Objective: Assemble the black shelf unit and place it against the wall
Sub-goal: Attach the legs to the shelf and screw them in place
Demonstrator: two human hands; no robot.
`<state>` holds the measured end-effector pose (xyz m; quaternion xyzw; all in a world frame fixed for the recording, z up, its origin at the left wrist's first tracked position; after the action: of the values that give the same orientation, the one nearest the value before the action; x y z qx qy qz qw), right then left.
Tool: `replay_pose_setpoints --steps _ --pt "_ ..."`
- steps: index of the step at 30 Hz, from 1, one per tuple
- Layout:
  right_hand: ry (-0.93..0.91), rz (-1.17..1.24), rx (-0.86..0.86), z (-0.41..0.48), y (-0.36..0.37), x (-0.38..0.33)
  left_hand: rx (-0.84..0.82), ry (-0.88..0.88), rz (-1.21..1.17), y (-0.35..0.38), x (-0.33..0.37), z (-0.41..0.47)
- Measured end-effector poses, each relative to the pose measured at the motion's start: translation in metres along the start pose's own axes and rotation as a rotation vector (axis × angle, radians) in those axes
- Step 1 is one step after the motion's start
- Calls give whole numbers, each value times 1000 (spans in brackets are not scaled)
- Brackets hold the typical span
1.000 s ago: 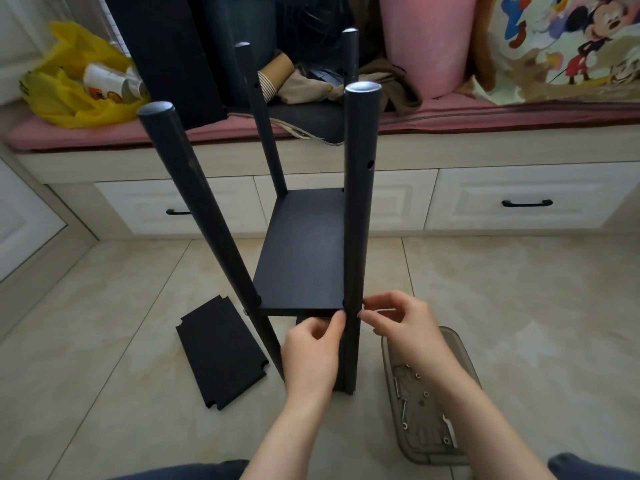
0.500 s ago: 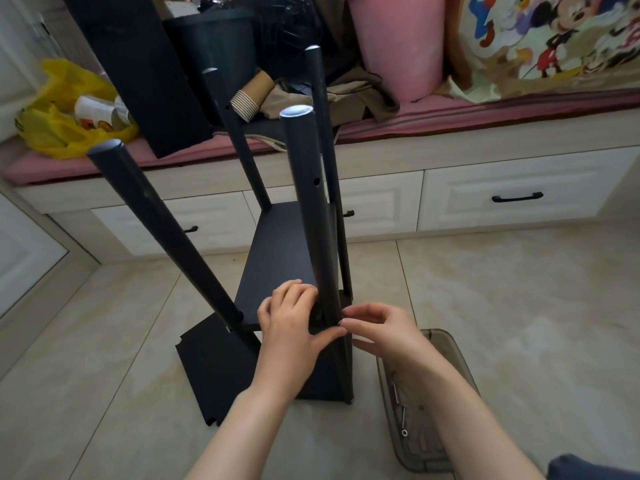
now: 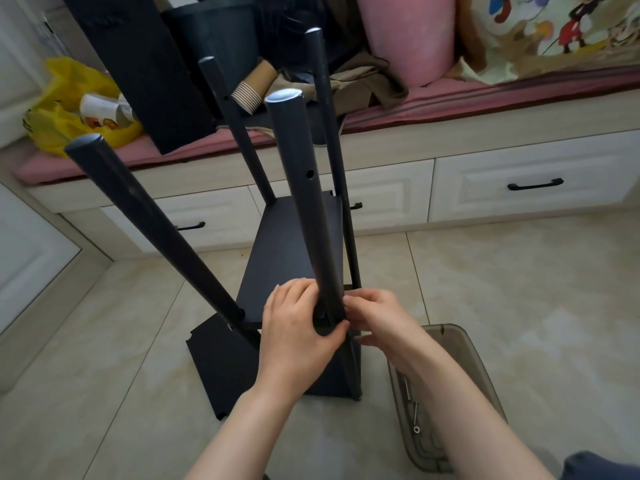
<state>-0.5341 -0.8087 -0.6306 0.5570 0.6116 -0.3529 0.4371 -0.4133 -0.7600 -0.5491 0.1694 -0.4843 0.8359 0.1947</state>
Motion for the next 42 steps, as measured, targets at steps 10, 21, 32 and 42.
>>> replay_pose_setpoints --steps 10,21,32,42 --pt "-44 -45 73 -7 5 -7 -5 26 23 -3 -2 -5" --pt "77 123 -36 -11 -22 19 -128 152 238 13 -16 -13" --pt "428 -301 329 2 -137 185 95 181 315 20 -17 -22" --pt "388 -559 445 42 -149 254 322 259 277 26 -17 -28"
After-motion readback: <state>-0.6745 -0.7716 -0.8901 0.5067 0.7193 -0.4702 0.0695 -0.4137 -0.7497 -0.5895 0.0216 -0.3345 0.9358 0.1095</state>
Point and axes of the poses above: each hand's wrist, its own z-axis towards the middle knuckle, its own y-axis out of the palm, x = y × z, the point moved 8 cm from there along z, towards the middle knuckle, and after that the axes turned 8 degrees about x, right-handed, at the moved point
